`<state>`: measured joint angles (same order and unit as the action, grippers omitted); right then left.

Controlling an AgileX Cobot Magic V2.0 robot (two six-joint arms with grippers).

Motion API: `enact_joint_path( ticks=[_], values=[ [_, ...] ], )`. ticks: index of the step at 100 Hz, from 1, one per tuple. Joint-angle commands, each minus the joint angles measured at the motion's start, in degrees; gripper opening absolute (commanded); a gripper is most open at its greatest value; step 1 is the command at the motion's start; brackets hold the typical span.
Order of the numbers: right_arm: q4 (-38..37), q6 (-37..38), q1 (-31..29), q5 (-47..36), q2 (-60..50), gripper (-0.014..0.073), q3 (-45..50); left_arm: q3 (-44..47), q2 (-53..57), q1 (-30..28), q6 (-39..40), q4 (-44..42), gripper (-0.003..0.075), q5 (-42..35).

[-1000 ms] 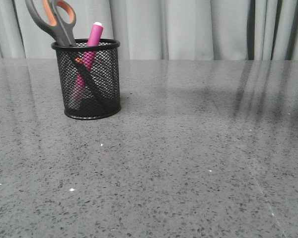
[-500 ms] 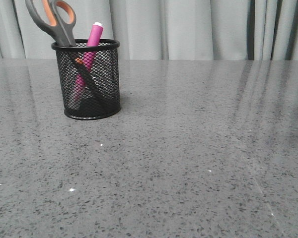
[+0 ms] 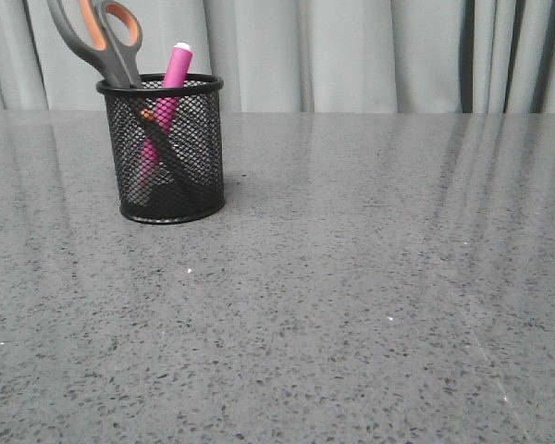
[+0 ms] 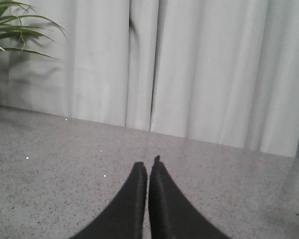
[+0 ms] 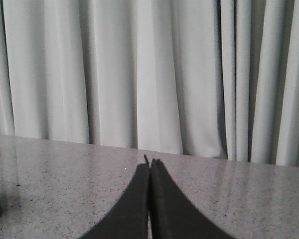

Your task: Put pen and scissors into bin

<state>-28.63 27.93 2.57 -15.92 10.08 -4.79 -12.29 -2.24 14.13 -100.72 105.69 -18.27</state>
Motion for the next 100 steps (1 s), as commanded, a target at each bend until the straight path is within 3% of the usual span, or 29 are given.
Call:
enact_joint_path(
  ticks=[1,100],
  values=[
    [1.6,-0.8,-0.3,-2.0,-1.8,-0.0066,-0.1,-1.4,0.6,0.1,0.4,0.4,-0.0022,1.5],
    [1.6,-0.8,-0.3,-1.2,-2.3,-0.0068,0.4,-1.3,0.6,0.1,0.4,0.4,-0.0022,1.6]
  ],
)
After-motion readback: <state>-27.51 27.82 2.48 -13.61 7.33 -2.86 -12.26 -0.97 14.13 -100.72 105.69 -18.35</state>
